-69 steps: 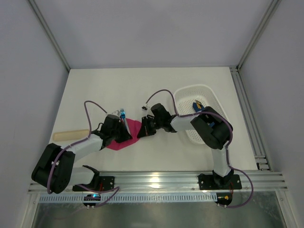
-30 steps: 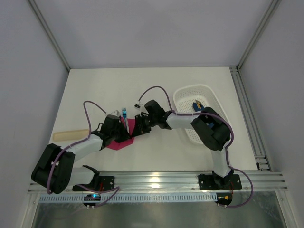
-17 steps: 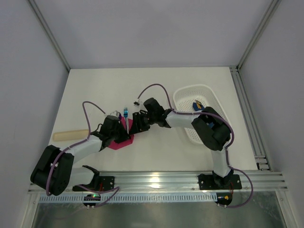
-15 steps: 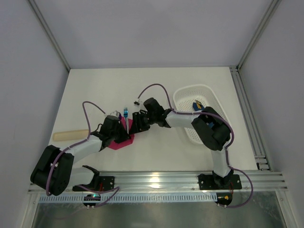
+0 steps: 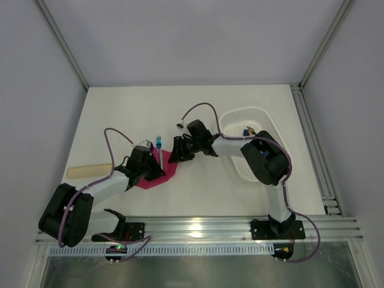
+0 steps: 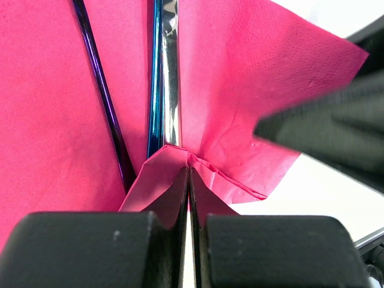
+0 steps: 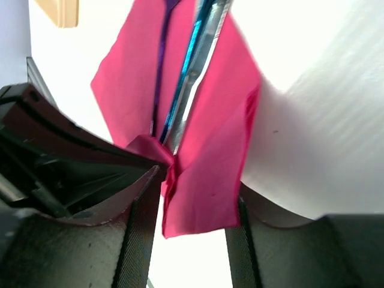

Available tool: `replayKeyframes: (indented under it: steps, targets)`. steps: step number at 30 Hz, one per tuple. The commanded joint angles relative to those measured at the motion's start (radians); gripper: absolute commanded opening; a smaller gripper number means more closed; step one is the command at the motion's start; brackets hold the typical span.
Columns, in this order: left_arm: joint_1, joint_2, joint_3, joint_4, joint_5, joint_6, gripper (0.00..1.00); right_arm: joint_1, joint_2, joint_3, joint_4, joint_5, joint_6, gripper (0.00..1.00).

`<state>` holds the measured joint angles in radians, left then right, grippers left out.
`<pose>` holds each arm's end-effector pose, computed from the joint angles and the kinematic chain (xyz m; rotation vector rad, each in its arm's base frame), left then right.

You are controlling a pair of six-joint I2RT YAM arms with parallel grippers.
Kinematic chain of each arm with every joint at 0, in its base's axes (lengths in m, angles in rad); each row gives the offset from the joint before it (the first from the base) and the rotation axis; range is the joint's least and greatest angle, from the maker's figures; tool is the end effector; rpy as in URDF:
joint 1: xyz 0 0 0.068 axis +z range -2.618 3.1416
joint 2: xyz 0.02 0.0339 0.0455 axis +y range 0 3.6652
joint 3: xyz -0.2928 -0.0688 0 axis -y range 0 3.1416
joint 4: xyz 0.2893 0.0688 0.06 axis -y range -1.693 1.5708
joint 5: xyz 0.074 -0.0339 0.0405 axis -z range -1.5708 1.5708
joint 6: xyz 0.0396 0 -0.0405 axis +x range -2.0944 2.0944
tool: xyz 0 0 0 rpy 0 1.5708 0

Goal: Place the utensils on the paper napkin and roll it up
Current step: Roll the napkin at the center of the board.

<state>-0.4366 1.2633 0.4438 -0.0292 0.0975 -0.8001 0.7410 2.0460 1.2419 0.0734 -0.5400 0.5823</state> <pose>0.2228 -0.1082 0.1370 -0.4114 2.4964 -0.6543 0.3391 0.3379 0.1351 -0.5090 2.4810 1.2386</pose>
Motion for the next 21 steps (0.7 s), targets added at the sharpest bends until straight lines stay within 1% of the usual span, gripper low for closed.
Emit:
replayKeyframes:
  steps: [1,3,6,7,10,13,21]
  targets:
    - [0.001,-0.012,-0.005,-0.018,-0.027,0.012,0.0,-0.012,0.02,0.053,0.016,0.006,-0.007,0.45]
    - [0.001,-0.013,-0.007,-0.02,-0.03,0.012,0.0,-0.014,0.019,0.062,0.003,0.0,-0.016,0.38]
    - [0.001,-0.013,-0.005,-0.02,-0.03,0.012,0.0,-0.012,0.01,0.067,0.0,-0.021,-0.032,0.33]
    - [0.001,-0.013,-0.005,-0.02,-0.03,0.012,0.0,-0.011,0.002,0.067,-0.001,-0.021,-0.033,0.27]
    - [0.001,-0.013,-0.007,-0.021,-0.03,0.013,0.0,-0.009,-0.01,0.07,-0.012,-0.028,-0.044,0.18]
    - [0.001,-0.016,-0.008,-0.021,-0.031,0.013,0.0,-0.006,-0.014,0.074,-0.015,-0.041,-0.042,0.13]
    - [0.001,-0.025,-0.01,-0.029,-0.036,0.012,0.0,0.012,0.0,0.145,-0.058,-0.064,-0.048,0.09]
